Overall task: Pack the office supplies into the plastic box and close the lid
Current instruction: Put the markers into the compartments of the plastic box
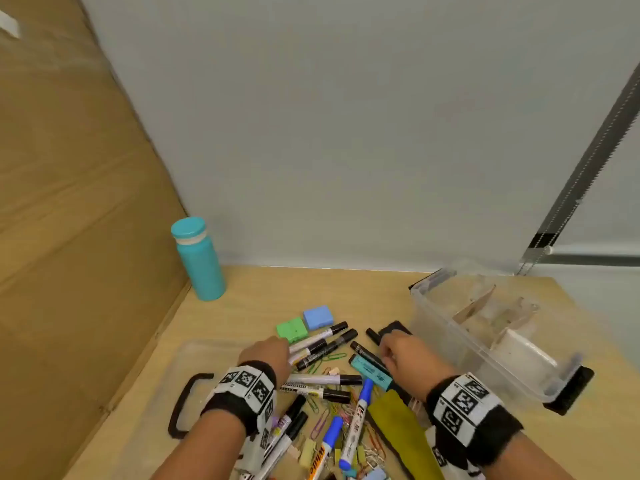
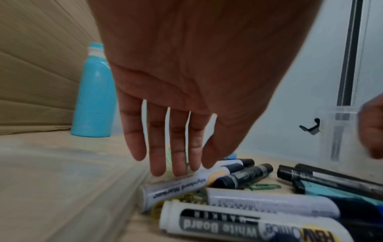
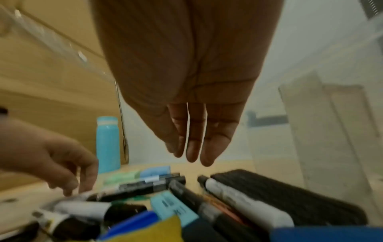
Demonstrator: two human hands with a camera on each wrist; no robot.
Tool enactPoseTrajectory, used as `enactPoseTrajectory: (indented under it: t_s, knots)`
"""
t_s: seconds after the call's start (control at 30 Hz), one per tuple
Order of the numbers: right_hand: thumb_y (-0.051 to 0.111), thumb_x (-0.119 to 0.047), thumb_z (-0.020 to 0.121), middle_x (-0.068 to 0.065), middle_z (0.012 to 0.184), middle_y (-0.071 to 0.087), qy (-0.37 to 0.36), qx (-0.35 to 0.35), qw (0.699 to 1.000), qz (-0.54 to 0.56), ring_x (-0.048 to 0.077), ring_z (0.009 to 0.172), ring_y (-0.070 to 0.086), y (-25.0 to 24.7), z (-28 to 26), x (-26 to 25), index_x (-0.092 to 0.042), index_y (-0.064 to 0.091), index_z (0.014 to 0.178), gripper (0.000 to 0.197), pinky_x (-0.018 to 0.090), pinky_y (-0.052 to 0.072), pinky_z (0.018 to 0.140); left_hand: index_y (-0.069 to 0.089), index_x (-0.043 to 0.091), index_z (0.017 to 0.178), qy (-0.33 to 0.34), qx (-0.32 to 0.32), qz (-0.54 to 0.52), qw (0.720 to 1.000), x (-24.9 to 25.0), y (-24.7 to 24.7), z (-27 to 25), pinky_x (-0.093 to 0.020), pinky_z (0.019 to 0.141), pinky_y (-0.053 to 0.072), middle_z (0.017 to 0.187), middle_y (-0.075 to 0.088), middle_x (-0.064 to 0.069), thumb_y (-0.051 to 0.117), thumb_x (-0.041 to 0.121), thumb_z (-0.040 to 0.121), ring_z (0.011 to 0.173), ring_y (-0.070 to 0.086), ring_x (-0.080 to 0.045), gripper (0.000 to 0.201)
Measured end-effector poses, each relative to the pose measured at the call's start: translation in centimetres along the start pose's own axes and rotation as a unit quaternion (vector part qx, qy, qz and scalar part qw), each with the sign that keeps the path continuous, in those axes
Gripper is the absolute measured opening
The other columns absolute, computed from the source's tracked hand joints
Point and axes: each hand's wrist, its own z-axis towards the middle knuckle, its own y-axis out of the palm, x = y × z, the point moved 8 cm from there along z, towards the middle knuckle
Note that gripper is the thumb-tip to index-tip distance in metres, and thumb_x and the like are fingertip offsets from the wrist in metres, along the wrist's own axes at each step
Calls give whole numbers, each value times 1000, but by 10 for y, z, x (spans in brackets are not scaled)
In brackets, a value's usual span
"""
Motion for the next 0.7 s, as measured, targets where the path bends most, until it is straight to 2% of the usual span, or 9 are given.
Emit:
enactPoseTrajectory:
  t_s: [0.13, 0.3, 0.43, 0.53, 0.63, 0.7]
  knots:
    - [46, -22, 95, 6, 127, 46, 57, -77, 990, -103, 25, 115, 49, 33, 22, 4, -12, 50, 122, 29, 38, 47, 89, 52, 19, 116, 3, -14, 43, 999, 4, 10, 6, -35, 87, 49, 118, 58, -5, 49, 31, 92, 105, 59, -25, 26]
    - [46, -20, 94, 9, 135, 42, 100, -107, 978, -152, 28, 123, 43, 48, 38, 3, -13, 42, 132, 39, 41, 44, 95, 54, 20, 116, 20, 27, 78, 996, 5, 6, 4, -35, 86, 46, 119, 55, -5, 50, 31, 92, 105, 58, -25, 27]
    - [50, -27, 92, 7, 133, 44, 101, -91, 981, -140, 26, 120, 47, 44, 43, 3, -14, 43, 131, 41, 38, 46, 93, 50, 16, 118, 28, 114, 3, 993, 2, -17, -8, -33, 83, 50, 118, 47, -5, 49, 27, 90, 98, 56, -22, 29]
    - [54, -31, 89, 7, 124, 52, 108, -66, 990, -68, 23, 109, 57, 34, 40, 6, -14, 45, 125, 41, 34, 50, 86, 46, 15, 115, 54, 171, -66, 982, 8, -29, -14, -30, 76, 49, 113, 45, -3, 45, 22, 92, 92, 54, -20, 23]
    - [56, -31, 86, 1, 98, 59, 99, -12, 995, 22, 17, 85, 62, 15, 30, 8, -16, 45, 109, 29, 30, 55, 72, 43, 14, 110, 64, 167, -126, 976, 18, -27, -12, -30, 72, 44, 102, 50, -3, 42, 18, 93, 85, 50, -20, 18]
    - [57, -28, 86, -2, 87, 58, 79, 38, 993, 82, 12, 74, 61, -1, 20, 9, -19, 41, 104, 25, 30, 57, 66, 43, 13, 111, 65, 138, -133, 979, 27, -18, -3, -30, 73, 42, 103, 54, -6, 41, 19, 93, 84, 48, -21, 19]
